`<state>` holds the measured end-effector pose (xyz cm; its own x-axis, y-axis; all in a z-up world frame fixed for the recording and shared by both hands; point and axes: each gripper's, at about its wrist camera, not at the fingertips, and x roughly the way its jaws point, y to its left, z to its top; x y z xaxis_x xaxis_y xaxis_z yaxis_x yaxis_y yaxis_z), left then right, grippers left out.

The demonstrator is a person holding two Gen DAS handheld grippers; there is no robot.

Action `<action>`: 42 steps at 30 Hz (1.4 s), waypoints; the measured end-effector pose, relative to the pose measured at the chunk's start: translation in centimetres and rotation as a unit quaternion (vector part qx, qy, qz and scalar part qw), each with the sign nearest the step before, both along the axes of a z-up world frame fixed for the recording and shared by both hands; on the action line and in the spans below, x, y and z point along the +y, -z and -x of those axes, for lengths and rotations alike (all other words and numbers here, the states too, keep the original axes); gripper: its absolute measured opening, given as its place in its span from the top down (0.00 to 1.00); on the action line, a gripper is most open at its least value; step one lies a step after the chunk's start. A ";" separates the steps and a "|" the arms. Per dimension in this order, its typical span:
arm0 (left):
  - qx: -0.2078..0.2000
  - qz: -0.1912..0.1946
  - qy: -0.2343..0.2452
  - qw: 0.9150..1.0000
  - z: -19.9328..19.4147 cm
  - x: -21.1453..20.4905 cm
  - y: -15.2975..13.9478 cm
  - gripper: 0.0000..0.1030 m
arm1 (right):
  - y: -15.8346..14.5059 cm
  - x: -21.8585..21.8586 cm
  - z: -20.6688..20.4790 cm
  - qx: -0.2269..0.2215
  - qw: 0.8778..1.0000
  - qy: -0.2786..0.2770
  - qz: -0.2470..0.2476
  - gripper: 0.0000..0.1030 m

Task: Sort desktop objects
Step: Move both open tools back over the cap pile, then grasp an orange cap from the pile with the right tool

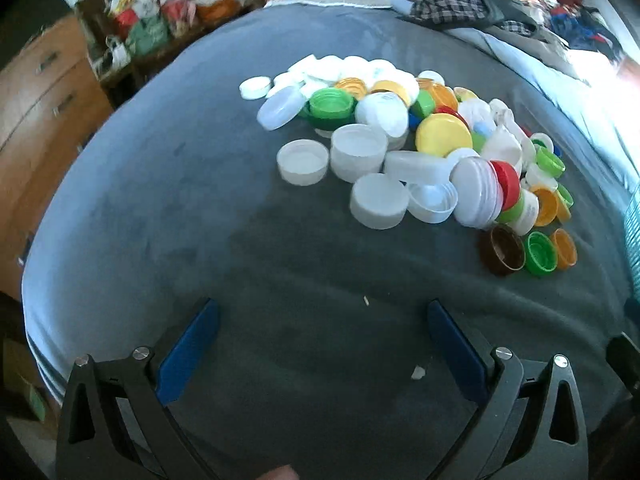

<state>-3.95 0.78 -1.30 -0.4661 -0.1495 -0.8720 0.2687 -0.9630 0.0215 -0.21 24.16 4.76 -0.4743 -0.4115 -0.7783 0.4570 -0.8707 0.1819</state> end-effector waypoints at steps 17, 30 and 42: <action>0.030 0.015 -0.045 0.998 -0.4 0.5 0.4 0.01 | 3.7 -1.5 0.3 0.066 0.996 0.025 -0.056 0.00; 0.034 0.018 -0.045 0.998 -0.2 0.3 0.5 0.01 | 3.8 -1.7 0.0 0.075 0.995 0.025 -0.059 0.00; 0.051 0.044 -0.001 0.998 -1.0 0.8 0.4 0.01 | 3.8 -1.5 0.0 0.075 0.995 0.017 -0.058 0.00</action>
<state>-2.97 1.60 -1.74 -0.5516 -0.2252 -0.8031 0.2765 -0.9578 0.0786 -0.17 22.64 0.99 -0.5999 -0.3056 -0.7394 0.4419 -0.8970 0.0122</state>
